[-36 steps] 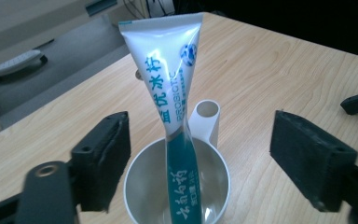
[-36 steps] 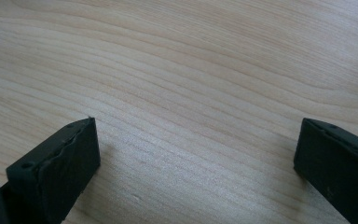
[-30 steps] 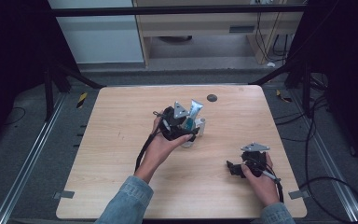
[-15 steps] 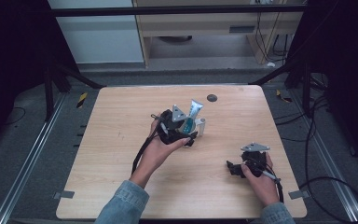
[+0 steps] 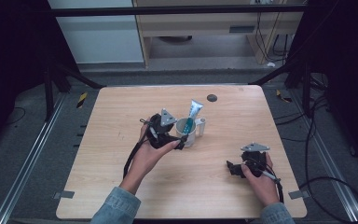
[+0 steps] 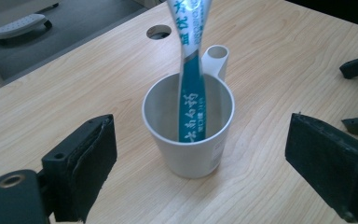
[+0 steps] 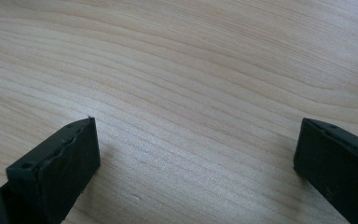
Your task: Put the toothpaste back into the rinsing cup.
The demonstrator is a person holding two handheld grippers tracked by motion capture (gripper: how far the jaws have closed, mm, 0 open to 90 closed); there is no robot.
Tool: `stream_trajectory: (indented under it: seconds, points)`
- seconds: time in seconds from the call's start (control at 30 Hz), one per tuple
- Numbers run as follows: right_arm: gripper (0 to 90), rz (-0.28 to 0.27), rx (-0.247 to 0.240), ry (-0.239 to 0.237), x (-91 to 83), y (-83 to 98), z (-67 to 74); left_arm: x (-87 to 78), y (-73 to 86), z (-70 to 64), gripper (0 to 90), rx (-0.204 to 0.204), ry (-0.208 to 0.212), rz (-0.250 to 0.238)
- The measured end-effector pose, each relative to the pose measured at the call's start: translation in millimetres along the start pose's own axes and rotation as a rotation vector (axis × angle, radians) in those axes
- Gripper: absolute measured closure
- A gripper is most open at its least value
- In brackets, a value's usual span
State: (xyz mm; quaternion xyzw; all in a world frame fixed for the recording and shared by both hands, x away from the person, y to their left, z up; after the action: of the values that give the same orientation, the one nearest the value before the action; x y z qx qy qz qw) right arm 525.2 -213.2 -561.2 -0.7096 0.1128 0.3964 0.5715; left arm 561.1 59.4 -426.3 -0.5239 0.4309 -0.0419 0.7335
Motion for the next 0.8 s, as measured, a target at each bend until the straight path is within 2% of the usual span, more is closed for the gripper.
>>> stream_trajectory:
  seconds: [0.37,0.6,0.8]
  points:
    - [0.6,0.000,0.000,0.001,-0.1,0.0,0.1,-10.0,20.0,23.9,8.1,-0.041,-0.038,0.012]
    - [0.6,-0.001,0.001,0.000,-0.1,-0.1,0.2,-12.2,40.2,42.2,6.9,-0.062,-0.074,0.046]
    - [0.6,-0.001,0.001,0.000,-0.1,-0.1,0.2,-10.0,58.8,56.3,5.6,-0.109,-0.076,0.070]
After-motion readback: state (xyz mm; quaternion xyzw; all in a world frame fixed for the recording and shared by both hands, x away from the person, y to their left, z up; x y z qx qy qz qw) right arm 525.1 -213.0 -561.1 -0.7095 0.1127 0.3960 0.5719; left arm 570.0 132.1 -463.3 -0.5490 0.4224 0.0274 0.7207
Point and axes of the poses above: each handheld gripper's, and its own axes: x roughly forward along the jaws, y roughly out of its underside, z roughly to its left, the point moved 7 cm from there along x, roughly forward along the jaws, and after that the axes turned 2 degrees about -x, right-handed, at the moved point
